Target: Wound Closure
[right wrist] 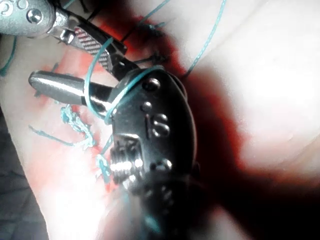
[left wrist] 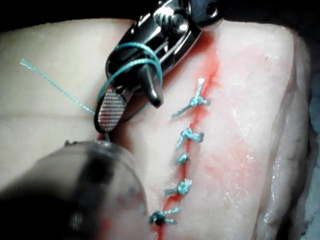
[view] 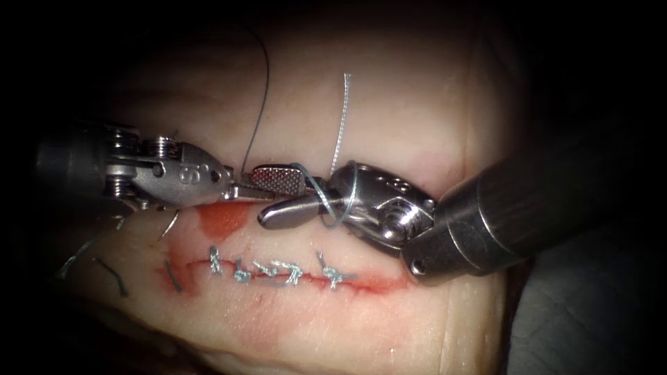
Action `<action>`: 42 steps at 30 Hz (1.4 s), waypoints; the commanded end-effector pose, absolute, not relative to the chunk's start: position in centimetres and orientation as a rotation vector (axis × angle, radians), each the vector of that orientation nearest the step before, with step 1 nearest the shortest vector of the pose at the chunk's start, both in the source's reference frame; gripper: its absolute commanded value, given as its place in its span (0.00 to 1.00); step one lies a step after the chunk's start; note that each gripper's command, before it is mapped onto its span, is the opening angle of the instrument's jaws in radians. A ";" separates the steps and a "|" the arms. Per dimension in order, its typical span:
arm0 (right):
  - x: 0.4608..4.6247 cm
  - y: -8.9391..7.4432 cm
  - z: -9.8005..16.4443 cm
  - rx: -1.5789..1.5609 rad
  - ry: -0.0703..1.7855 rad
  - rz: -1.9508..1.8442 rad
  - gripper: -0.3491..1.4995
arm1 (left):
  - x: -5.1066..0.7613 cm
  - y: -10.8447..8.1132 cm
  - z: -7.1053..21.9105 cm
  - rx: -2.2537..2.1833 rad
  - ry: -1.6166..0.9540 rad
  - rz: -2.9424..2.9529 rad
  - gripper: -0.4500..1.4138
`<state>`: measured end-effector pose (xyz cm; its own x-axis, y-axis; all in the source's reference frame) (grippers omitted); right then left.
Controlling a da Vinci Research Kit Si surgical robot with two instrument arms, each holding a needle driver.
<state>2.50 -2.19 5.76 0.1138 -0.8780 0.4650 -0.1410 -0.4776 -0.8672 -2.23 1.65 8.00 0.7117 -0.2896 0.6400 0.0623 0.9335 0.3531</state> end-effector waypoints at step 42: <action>2.49 -2.1 5.5 -0.807 -0.196 -1.312 0.66 | -2.51 1.7 8.0 0.015 -0.554 -0.345 0.00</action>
<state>2.39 -2.11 5.48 0.2811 -0.7823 0.5559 0.9115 0.0363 -0.4098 -2.47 1.66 7.91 0.7949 -0.3268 0.5112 0.3192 0.9418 0.1058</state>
